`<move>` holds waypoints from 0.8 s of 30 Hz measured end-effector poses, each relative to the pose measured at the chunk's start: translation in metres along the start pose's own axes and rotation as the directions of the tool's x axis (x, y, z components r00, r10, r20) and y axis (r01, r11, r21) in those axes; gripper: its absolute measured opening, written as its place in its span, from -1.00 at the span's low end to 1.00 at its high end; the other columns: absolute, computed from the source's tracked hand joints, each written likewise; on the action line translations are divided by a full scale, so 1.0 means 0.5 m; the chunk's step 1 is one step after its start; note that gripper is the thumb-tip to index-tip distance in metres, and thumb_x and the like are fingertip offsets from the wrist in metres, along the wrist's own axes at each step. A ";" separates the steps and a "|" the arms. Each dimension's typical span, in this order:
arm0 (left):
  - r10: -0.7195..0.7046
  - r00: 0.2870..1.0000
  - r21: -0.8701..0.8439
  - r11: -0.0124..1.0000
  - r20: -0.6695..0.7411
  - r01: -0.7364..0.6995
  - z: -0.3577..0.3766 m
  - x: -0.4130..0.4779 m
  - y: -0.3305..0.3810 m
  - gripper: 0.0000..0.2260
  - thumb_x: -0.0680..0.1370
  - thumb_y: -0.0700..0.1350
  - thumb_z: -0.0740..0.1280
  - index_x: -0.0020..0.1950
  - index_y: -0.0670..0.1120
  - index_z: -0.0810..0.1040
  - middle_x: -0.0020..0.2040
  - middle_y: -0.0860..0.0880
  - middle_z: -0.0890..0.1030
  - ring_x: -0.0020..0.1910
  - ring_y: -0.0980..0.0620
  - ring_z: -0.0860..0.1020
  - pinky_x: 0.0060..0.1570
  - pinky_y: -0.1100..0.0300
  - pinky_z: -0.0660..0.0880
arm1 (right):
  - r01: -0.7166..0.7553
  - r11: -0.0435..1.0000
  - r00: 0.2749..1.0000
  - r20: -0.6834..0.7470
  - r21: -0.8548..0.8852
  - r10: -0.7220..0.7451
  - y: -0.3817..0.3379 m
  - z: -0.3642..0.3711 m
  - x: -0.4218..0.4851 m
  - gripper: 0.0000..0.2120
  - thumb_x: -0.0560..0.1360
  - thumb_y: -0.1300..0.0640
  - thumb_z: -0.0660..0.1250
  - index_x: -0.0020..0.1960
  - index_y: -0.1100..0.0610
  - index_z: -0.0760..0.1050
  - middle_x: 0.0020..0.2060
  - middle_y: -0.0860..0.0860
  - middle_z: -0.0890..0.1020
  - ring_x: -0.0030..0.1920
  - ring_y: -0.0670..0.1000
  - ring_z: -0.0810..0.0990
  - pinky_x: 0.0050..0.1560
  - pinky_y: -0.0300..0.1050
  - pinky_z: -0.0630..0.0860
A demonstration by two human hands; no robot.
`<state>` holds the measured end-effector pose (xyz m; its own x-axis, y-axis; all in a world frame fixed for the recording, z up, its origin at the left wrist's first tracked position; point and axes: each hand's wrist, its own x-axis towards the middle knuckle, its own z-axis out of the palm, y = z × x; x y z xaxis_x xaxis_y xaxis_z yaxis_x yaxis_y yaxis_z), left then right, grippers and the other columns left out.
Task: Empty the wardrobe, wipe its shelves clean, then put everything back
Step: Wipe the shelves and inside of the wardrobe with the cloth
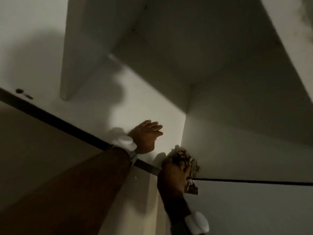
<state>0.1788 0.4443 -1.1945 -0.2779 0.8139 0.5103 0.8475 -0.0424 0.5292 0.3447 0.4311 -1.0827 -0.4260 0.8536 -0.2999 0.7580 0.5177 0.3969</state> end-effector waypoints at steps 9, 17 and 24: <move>-0.687 0.697 -0.642 0.631 -0.203 0.436 -0.076 0.033 0.020 -0.46 0.66 0.17 0.03 0.54 -0.10 0.32 0.51 -0.06 0.34 0.51 0.02 0.30 0.49 0.20 0.22 | 0.251 0.503 0.946 -0.320 0.827 0.054 -0.171 -0.065 0.225 -0.37 0.52 -0.32 0.14 0.49 -0.02 0.34 0.45 0.07 0.42 0.48 0.16 0.31 0.47 0.19 0.26; -0.664 0.734 -0.464 0.700 -0.142 0.543 -0.064 0.037 0.031 -0.40 0.62 0.24 0.05 0.62 0.03 0.14 0.61 0.02 0.13 0.54 0.04 0.23 0.39 0.17 0.29 | 0.358 0.412 0.891 -0.439 0.838 0.118 -0.110 -0.003 0.303 -0.30 0.52 -0.09 0.18 0.61 0.04 0.12 0.58 0.04 0.22 0.59 0.08 0.13 0.58 0.18 0.08; -0.837 0.545 -0.271 0.534 -0.039 0.801 -0.057 0.133 -0.015 -0.34 0.59 0.07 0.33 0.60 -0.16 0.20 0.50 -0.15 0.38 0.44 -0.17 0.40 0.42 -0.11 0.35 | 0.427 0.197 0.854 -0.465 0.883 0.232 -0.102 0.004 0.318 -0.51 0.60 -0.01 0.15 0.50 0.08 0.39 0.39 0.06 0.53 0.39 0.09 0.46 0.46 0.11 0.34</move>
<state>0.1410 0.4824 -1.1454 -0.8788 0.4566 -0.1385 0.1073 0.4719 0.8751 0.2393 0.5403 -1.1521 -0.4176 0.8765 0.2395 0.4031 0.4149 -0.8157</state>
